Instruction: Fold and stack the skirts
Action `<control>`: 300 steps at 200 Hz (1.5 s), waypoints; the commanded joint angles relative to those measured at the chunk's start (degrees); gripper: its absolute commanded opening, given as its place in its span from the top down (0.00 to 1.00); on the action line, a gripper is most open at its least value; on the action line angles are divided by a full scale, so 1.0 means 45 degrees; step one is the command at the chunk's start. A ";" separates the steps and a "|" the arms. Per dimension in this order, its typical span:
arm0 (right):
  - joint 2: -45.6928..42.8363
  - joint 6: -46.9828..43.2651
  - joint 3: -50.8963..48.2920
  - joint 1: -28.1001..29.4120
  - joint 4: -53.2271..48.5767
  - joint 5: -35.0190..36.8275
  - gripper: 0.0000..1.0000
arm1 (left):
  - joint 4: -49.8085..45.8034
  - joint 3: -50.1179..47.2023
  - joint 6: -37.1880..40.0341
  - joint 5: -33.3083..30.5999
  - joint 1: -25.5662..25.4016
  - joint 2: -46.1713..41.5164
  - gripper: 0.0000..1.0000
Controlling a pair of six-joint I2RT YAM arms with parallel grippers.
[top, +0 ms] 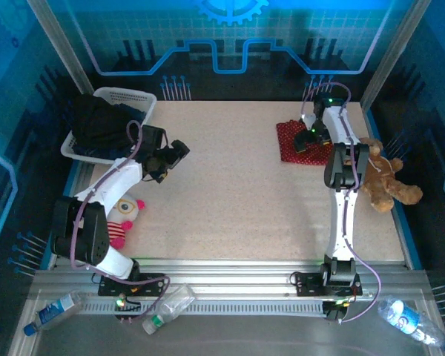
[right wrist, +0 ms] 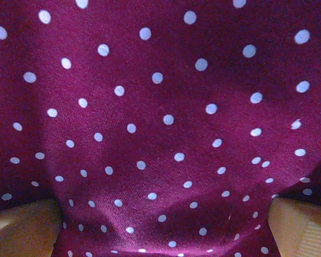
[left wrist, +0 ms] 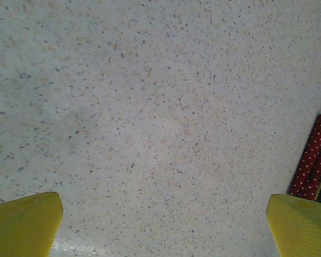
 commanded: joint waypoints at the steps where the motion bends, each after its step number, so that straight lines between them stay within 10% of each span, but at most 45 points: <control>1: 0.0540 -0.0302 -0.0166 0.0078 -0.0593 -0.0042 0.00 | -0.0417 0.0451 0.0348 -0.0364 0.0162 -0.0373 0.01; 70: -0.2153 0.0980 -0.4681 0.0379 0.1300 -0.0541 0.00 | -0.0448 0.0357 0.0545 -0.0347 0.0298 -0.0608 0.01; 147: -0.2291 0.1049 -0.3323 0.0598 0.0965 0.0209 0.00 | -0.1389 0.1516 0.2128 -0.0784 0.1042 -0.0548 0.01; 200: -0.4656 0.1867 -0.3867 0.1173 0.2207 0.0694 0.00 | -0.3007 0.3804 0.4094 -0.2779 0.3046 0.0173 0.01; 300: -0.9363 0.5281 -0.6881 0.1994 0.4100 -0.1662 0.00 | -0.0720 0.6419 0.1821 -0.1447 0.7127 0.4408 0.08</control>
